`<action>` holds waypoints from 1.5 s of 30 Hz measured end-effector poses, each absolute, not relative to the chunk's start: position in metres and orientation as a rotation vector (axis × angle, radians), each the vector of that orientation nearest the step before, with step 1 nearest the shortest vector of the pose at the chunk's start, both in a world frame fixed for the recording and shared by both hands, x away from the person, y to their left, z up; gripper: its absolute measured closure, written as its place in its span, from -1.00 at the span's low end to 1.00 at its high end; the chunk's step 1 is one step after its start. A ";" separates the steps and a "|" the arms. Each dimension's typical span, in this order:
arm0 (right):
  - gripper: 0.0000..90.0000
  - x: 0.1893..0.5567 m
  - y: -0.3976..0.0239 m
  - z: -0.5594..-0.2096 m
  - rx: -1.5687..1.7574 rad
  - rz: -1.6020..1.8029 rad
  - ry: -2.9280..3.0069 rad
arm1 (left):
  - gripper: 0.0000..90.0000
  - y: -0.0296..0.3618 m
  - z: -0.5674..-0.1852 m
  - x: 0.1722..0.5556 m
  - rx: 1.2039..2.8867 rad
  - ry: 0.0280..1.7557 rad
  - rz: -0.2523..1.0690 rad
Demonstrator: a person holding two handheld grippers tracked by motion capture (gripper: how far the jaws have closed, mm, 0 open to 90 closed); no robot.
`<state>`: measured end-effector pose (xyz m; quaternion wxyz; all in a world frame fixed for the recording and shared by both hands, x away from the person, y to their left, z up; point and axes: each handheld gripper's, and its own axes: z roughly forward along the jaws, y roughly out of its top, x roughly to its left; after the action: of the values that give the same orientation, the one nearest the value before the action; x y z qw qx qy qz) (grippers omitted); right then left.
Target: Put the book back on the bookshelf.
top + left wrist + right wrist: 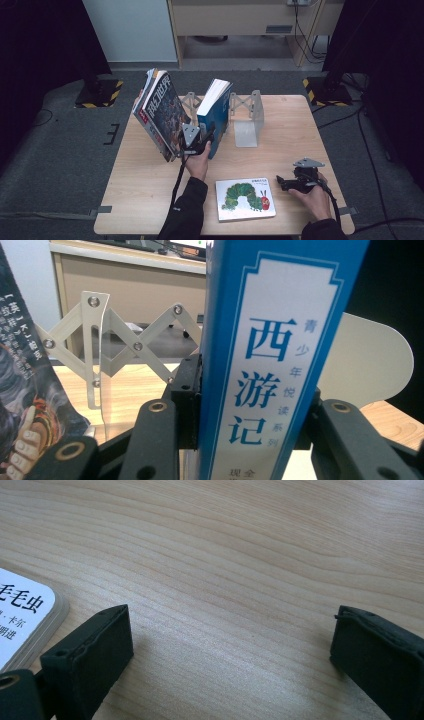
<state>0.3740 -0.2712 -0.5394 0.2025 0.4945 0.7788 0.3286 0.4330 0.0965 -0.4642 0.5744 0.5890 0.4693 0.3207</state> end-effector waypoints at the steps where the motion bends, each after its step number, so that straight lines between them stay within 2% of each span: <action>1: -0.92 0.374 -0.271 -0.539 1.380 0.917 2.174 | 0.31 0.095 -0.464 0.433 1.377 1.103 0.756; 22: -0.92 0.375 -0.271 -0.539 1.374 0.918 2.179 | 0.22 0.065 -0.470 0.439 1.354 1.076 0.776; 31: -0.92 0.375 -0.271 -0.539 1.367 0.918 2.183 | 0.18 0.063 -0.469 0.445 1.398 1.040 0.775; 37: -0.92 0.375 -0.271 -0.539 1.361 0.918 2.185 | 0.05 0.073 -0.477 0.431 1.477 0.984 0.741; 41: -0.92 0.375 -0.271 -0.539 1.360 0.918 2.185 | 0.19 0.079 -0.484 0.426 1.499 0.987 0.713; 45: -0.92 0.375 -0.271 -0.539 1.362 0.918 2.185 | 0.20 0.076 -0.480 0.426 1.516 1.014 0.701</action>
<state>0.3750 -0.2710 -0.5394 0.2028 0.4878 0.7828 0.3288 0.4261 0.0760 -0.4802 0.5598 0.6430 0.4300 0.2972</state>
